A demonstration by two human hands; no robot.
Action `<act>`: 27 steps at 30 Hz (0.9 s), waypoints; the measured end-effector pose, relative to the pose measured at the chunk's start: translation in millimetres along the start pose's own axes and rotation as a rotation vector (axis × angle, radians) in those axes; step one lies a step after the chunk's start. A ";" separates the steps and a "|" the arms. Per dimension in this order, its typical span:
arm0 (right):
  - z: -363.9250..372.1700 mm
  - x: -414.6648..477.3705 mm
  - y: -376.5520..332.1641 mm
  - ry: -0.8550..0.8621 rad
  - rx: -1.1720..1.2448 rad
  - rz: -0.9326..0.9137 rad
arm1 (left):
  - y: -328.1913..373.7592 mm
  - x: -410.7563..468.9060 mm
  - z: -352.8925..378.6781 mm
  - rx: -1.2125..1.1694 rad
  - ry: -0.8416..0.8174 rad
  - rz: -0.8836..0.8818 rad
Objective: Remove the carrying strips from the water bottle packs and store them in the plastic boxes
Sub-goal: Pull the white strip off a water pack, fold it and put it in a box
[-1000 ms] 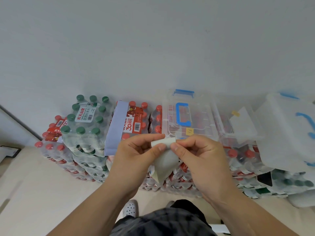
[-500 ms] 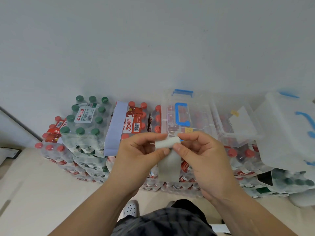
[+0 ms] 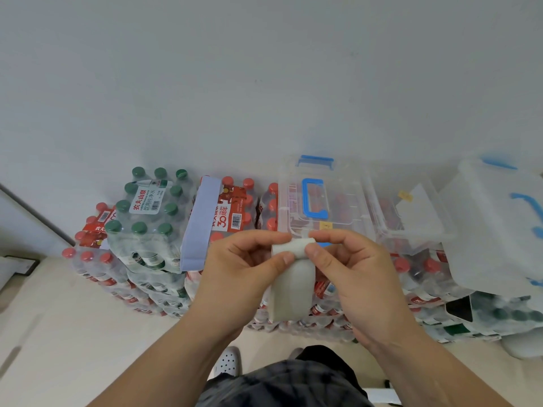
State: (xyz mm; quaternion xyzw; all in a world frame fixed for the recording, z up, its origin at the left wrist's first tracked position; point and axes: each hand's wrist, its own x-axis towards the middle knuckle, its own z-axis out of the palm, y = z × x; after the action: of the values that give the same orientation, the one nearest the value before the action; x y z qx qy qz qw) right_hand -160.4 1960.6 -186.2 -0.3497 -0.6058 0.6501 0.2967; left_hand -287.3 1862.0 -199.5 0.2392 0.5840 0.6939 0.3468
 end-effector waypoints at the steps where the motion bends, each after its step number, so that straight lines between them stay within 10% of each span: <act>1: 0.2 -0.2 1.2 0.003 -0.009 0.000 | -0.4 0.3 -0.6 0.002 -0.002 -0.001; 27: 1.0 -1.3 6.1 0.137 -0.014 -0.028 | -10.9 6.6 7.9 -0.079 0.002 -0.086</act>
State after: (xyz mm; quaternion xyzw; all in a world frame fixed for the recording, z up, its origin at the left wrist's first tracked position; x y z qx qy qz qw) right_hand -160.2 1958.4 -192.2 -0.3870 -0.5933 0.6163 0.3440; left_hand -283.6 1873.0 -209.0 0.1992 0.5661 0.7013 0.3848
